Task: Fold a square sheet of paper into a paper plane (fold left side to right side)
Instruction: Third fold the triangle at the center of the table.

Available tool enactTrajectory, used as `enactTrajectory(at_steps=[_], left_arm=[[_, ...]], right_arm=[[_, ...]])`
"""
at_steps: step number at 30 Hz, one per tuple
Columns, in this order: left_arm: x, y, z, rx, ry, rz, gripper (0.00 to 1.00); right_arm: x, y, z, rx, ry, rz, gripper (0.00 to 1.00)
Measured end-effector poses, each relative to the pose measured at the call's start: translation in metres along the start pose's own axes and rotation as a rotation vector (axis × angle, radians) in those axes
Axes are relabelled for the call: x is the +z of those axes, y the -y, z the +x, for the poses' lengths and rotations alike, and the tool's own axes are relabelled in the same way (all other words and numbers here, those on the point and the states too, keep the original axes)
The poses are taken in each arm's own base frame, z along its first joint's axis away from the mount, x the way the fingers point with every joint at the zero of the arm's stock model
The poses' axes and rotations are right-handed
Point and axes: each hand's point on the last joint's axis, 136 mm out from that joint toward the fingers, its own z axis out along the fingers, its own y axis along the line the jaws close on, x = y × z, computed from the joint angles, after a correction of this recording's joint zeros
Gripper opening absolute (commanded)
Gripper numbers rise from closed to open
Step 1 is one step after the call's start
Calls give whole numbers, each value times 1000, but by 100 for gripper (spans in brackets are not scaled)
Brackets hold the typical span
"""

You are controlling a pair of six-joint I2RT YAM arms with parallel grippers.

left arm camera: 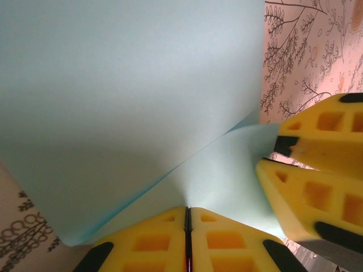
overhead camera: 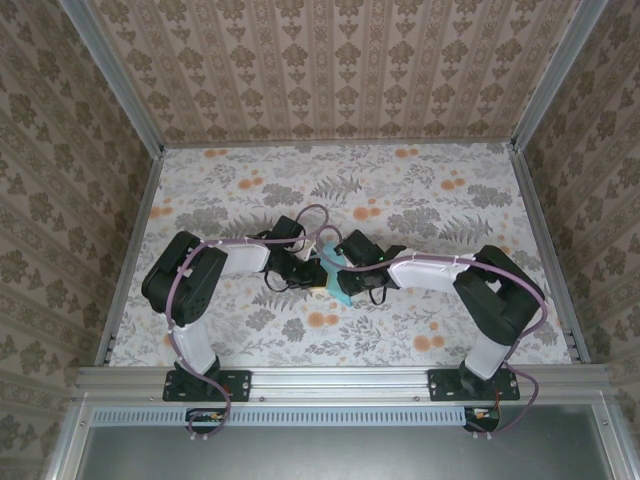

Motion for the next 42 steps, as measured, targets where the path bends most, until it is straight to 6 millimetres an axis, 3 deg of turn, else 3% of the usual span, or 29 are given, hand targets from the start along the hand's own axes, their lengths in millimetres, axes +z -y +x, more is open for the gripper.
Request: enactTrajectory(at_steps=[4, 8, 11, 17, 27, 42], left_arm=[[0, 0, 0, 0, -1, 0, 9], [0, 0, 0, 0, -1, 0, 9], [0, 0, 0, 0, -1, 0, 9], [0, 0, 0, 0, -1, 0, 9], [0, 0, 0, 0, -1, 0, 9], [1, 0, 0, 1, -1, -2, 9]], right_arm=[[-21, 0, -10, 29, 37, -19, 26], [-45, -13, -19, 74, 81, -95, 21], [-53, -21, -11, 146, 72, -157, 16], [-42, -28, 19, 338, -8, -231, 8], [-20, -51, 18, 415, -55, -266, 7], [-3, -50, 19, 457, -89, -239, 7]])
